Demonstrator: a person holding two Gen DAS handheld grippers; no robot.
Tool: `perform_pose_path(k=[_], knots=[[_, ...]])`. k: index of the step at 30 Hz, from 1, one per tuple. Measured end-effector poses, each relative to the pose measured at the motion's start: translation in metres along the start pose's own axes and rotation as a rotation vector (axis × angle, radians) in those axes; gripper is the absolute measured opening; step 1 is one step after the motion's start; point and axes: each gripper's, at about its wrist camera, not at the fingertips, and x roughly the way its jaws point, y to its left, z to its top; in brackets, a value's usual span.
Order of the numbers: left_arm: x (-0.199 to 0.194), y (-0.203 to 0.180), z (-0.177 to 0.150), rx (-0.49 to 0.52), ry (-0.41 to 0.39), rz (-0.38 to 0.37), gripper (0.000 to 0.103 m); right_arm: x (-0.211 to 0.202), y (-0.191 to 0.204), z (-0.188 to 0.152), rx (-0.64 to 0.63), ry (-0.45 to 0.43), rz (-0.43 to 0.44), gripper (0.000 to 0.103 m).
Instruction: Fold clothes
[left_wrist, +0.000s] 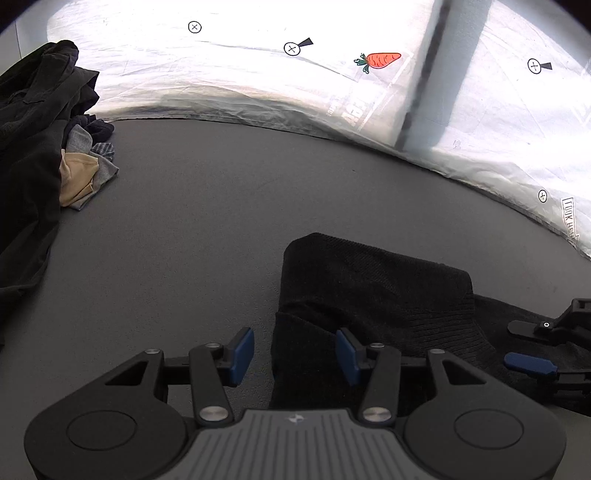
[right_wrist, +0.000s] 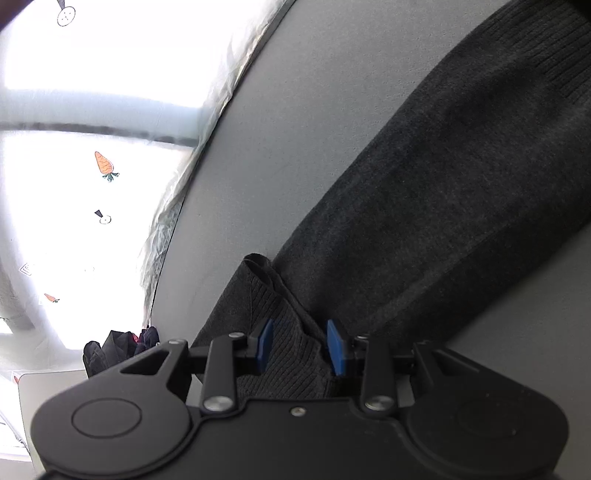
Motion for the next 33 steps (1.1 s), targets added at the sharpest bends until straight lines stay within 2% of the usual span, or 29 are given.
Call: perform_pose_path(k=[4,7,12,17,20,23,28,29,31,33], knots=[[0.012,0.009,-0.003,0.01,0.048,-0.006,0.051,0.022,0.016,0.0,-0.053,-0.002,-0.047,0.036],[0.019,0.01,-0.007,0.016,0.076,-0.007,0.054,0.032,0.021,-0.002,-0.068,0.0,-0.089,0.046],[0.028,0.013,-0.01,-0.023,0.104,-0.012,0.055,0.044,0.026,0.003,-0.028,0.012,-0.109,0.046],[0.034,0.017,-0.013,-0.081,0.12,-0.024,0.056,0.047,0.015,0.007,0.059,0.075,-0.051,0.046],[0.035,0.02,-0.014,-0.1,0.124,-0.025,0.06,0.04,-0.001,0.008,0.158,0.097,0.004,0.045],[0.036,0.021,-0.015,-0.1,0.127,-0.025,0.062,0.031,-0.008,0.008,0.175,0.108,0.028,0.043],[0.037,0.026,-0.017,-0.122,0.138,-0.034,0.067,0.022,0.005,0.001,0.013,0.12,0.001,0.043],[0.037,0.026,-0.017,-0.122,0.137,-0.036,0.067,0.022,0.012,-0.002,-0.071,0.108,-0.046,0.043],[0.036,0.021,-0.018,-0.069,0.127,-0.004,0.075,0.023,0.028,-0.01,-0.233,0.09,-0.125,0.041],[0.035,0.017,-0.018,-0.032,0.116,0.012,0.075,0.024,0.038,-0.016,-0.339,0.104,-0.124,0.045]])
